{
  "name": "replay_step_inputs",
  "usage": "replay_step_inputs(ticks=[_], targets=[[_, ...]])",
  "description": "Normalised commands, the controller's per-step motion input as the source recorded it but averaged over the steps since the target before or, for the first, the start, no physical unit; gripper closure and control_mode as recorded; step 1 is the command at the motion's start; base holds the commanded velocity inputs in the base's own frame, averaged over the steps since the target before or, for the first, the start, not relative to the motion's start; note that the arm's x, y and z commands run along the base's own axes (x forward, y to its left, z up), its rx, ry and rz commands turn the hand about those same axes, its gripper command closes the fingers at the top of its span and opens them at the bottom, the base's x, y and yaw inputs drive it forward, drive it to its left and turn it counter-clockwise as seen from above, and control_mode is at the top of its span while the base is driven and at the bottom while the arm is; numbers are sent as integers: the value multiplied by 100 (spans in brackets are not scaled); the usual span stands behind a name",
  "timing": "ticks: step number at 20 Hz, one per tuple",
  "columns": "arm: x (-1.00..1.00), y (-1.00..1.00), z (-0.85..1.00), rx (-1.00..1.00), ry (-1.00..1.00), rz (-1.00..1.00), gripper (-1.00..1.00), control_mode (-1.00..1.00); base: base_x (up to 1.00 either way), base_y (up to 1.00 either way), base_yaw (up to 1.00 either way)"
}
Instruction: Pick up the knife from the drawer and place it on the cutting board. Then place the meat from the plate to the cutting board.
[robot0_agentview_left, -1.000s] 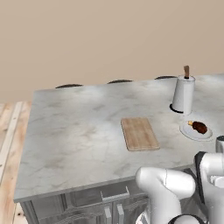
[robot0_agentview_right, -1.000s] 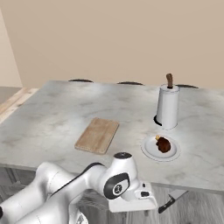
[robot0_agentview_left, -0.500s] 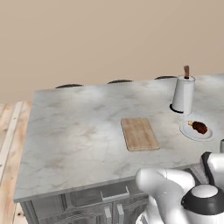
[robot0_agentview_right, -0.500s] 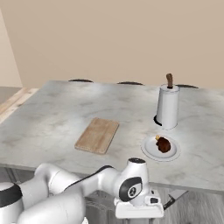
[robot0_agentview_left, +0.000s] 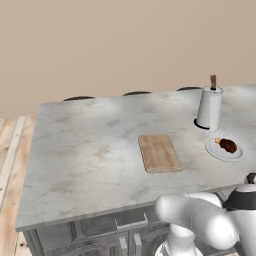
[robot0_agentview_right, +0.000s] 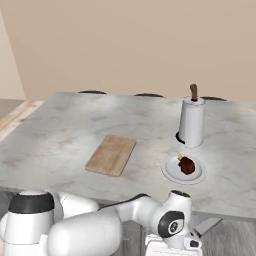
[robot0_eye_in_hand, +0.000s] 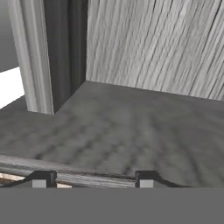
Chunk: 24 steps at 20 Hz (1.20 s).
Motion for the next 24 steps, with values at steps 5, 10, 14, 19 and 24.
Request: replay_step_inputs(ticks=[5,10,14,19,24], targets=[[-46,-17,-34,2,14,-3,-100,-100,0,0,0],[-48,-26,-42,4,14,-3,-100,-100,0,0,0],[-65,-35,-45,8,9,-3,-100,-100,0,0,0],[-63,-35,-36,14,5,-4,-100,-100,0,0,0],[31,15,19,6,-9,0,-100,-100,0,0,0]])
